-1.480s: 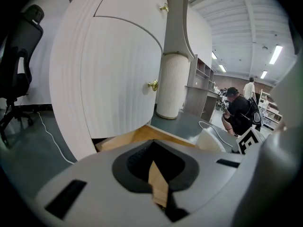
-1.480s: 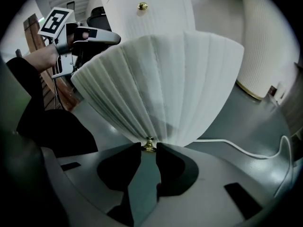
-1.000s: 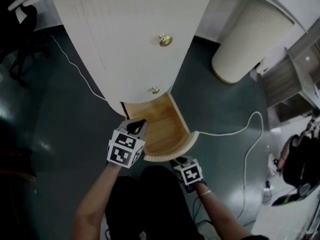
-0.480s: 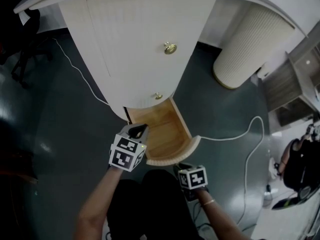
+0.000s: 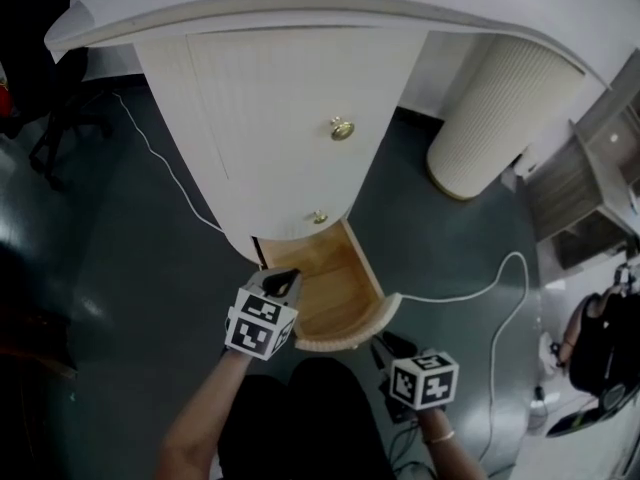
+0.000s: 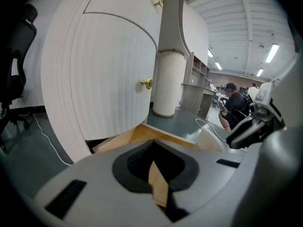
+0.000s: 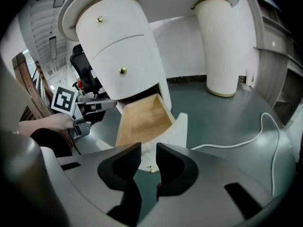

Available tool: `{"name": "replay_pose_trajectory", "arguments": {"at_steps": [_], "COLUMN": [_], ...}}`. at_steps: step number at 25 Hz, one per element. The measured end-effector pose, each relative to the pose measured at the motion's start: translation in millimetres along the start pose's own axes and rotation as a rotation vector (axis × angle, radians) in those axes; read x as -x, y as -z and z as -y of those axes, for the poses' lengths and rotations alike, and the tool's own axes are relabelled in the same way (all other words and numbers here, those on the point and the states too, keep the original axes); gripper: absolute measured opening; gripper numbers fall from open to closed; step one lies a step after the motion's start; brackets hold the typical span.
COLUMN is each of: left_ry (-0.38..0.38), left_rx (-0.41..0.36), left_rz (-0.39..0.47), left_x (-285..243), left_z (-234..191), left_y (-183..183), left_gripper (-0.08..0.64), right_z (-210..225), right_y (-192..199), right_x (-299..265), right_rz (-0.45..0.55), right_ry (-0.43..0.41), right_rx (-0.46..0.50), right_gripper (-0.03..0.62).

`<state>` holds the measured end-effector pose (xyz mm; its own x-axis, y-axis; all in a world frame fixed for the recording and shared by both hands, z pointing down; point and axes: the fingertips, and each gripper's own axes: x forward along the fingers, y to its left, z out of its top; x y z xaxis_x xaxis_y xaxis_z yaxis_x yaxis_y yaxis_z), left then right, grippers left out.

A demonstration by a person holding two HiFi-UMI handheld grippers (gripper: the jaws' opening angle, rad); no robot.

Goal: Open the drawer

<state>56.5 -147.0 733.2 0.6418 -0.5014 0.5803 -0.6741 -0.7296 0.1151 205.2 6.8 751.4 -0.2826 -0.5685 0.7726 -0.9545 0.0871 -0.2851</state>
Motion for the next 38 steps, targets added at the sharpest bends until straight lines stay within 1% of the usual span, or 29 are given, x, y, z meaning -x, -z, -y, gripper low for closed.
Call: {"name": "replay_pose_trajectory", "arguments": {"at_steps": [4,10,14,18,23,28,30,33,38], "left_ry": [-0.01,-0.047,-0.086,-0.134,-0.212,-0.284,-0.294,-0.3,-0.308], "left_rx": [0.011,0.053,0.079,0.125,0.174,0.187,0.181,0.173,0.174], "left_rz": [0.006,0.04,0.091,0.152,0.23,0.293,0.301,0.303,0.313], "left_x": [1.8,13.8,30.0,51.7,86.0,114.4,117.6,117.9,120.8], "left_z": [-5.6,-17.4,-29.0,-43.1,-56.8,-65.2,-65.5,-63.7,-61.9], "left_y": [-0.2,-4.7,-17.4,-27.4,-34.4,-40.8,-41.7,-40.6,-40.6], "left_gripper": [0.003,0.003,0.003,0.003,0.003,0.003,0.003,0.003,0.003], "right_z": [-18.6,-56.2,-78.0,-89.1,-95.7,-105.3,-107.4,-105.1,-93.4], "right_y": [-33.6,-87.3,-120.6,-145.5,-161.1,-171.0,-174.9,-179.7,-179.7], "right_x": [-0.2,-9.6,-8.5,-1.0,11.4,25.3,30.4,36.0,37.9], "right_rz": [0.088,0.231,0.326,0.421,0.514,0.595,0.627,0.668,0.686], "right_ry": [-0.036,-0.122,-0.182,-0.191,-0.185,-0.195,-0.204,-0.192,-0.171], "right_rx": [0.032,0.057,0.081,0.111,0.12,0.151,0.162,0.189,0.166], "right_gripper": [0.097,0.086,0.083,0.055,0.026,0.005,0.003,0.002,0.002]}}
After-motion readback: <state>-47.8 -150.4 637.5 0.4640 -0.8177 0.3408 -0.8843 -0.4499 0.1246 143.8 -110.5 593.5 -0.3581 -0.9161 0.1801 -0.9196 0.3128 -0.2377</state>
